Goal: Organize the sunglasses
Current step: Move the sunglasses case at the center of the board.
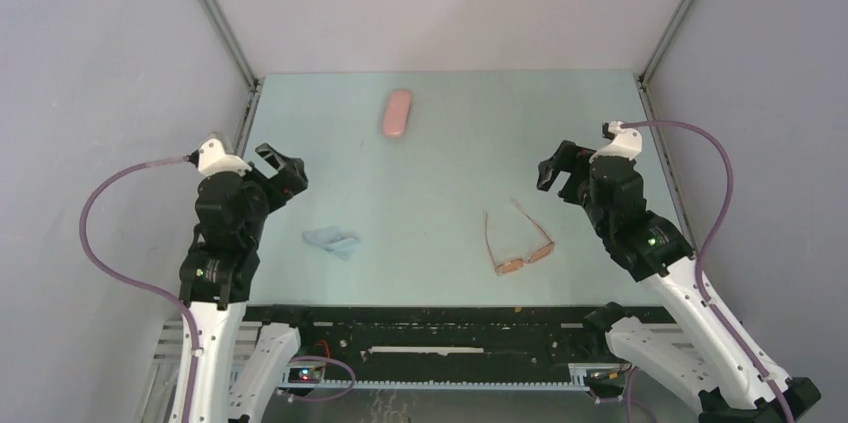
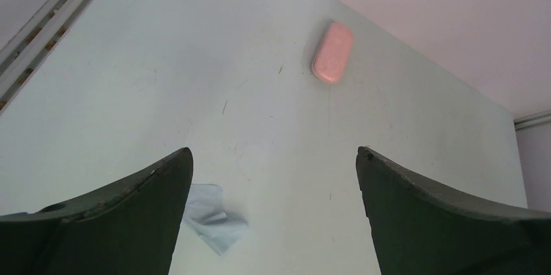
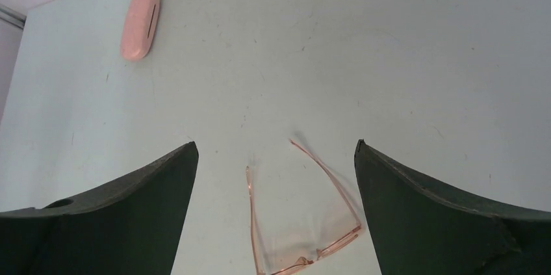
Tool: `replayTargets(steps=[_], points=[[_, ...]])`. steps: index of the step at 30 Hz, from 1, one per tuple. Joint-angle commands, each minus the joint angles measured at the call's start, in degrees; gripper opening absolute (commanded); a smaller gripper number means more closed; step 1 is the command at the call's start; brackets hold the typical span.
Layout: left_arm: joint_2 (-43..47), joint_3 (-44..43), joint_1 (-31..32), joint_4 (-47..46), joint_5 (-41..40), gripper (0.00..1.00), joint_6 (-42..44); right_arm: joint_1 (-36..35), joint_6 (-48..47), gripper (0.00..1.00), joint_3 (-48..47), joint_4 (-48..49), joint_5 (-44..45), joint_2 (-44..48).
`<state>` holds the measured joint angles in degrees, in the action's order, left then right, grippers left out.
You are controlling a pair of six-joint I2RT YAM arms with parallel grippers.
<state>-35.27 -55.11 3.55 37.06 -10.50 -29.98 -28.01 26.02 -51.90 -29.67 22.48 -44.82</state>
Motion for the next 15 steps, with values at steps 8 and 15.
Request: replayTargets(steps=[8,15], points=[[-1.1,2.7,-0.4,-1.1,-2.1,1.00,1.0,-0.4,1.9,1.00,-0.7,-1.6,0.1,-1.3],[-5.9,3.6,-0.2,-2.9,4.2,1.00,5.5,-0.5,3.0,1.00,-0.5,-2.1,-0.1,-3.0]])
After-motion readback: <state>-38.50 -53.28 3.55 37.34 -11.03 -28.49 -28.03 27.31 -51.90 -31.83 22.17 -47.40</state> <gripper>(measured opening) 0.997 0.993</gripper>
